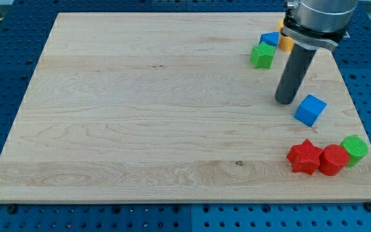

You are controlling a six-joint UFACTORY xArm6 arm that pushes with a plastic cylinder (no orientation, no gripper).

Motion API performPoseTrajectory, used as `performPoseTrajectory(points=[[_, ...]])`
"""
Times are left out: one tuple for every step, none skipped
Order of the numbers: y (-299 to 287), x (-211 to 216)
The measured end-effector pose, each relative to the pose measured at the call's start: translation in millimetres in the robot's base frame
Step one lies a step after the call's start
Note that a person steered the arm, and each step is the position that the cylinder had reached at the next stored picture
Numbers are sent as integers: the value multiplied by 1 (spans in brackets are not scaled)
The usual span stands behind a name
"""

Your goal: Push the blue cube into the green circle

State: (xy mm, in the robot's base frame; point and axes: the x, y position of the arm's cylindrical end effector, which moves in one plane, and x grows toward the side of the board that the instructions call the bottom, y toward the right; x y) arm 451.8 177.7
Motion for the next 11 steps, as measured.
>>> performPoseTrajectory(points=[[17, 25], [27, 32], [26, 20], [36, 21], [42, 36], [44, 35], [46, 23], [57, 26], [63, 43], [63, 42], [47, 12]])
